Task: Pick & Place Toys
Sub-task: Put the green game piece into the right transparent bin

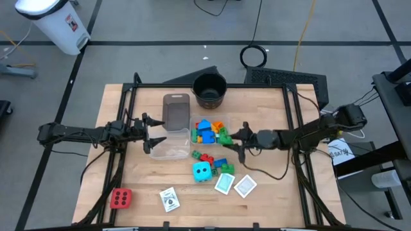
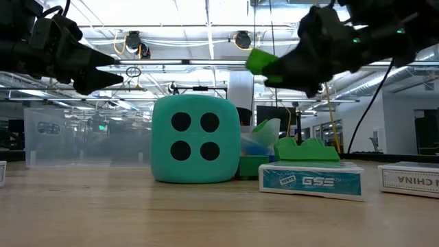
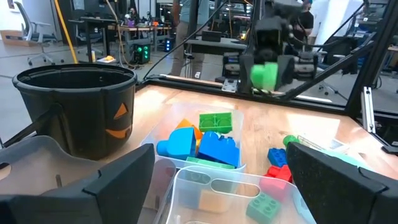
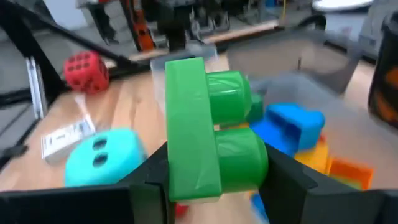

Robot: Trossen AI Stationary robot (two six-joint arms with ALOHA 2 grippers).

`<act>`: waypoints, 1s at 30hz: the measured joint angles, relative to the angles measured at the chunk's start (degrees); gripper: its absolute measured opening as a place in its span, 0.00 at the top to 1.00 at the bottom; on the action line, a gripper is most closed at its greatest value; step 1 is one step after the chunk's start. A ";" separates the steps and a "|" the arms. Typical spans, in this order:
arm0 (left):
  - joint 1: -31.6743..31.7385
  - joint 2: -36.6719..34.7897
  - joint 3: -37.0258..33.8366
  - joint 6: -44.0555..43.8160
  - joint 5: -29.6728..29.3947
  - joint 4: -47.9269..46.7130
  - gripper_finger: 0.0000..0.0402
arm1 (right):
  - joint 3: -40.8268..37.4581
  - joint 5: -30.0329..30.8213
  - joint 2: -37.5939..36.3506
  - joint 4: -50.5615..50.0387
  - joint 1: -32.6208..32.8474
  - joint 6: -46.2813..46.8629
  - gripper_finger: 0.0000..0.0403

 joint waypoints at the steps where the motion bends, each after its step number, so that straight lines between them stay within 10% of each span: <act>1: 0.00 0.02 0.00 0.00 0.00 -0.02 0.09 | 0.59 -1.35 0.33 0.16 -1.45 -0.70 0.63; 14: 0.00 0.01 0.00 0.00 0.02 0.01 0.09 | 9.78 -12.31 11.82 -8.53 -15.04 -6.92 0.60; 30: -0.02 0.02 0.00 0.00 0.02 -0.02 0.09 | 9.73 -12.38 10.48 -9.64 -14.71 -10.37 0.29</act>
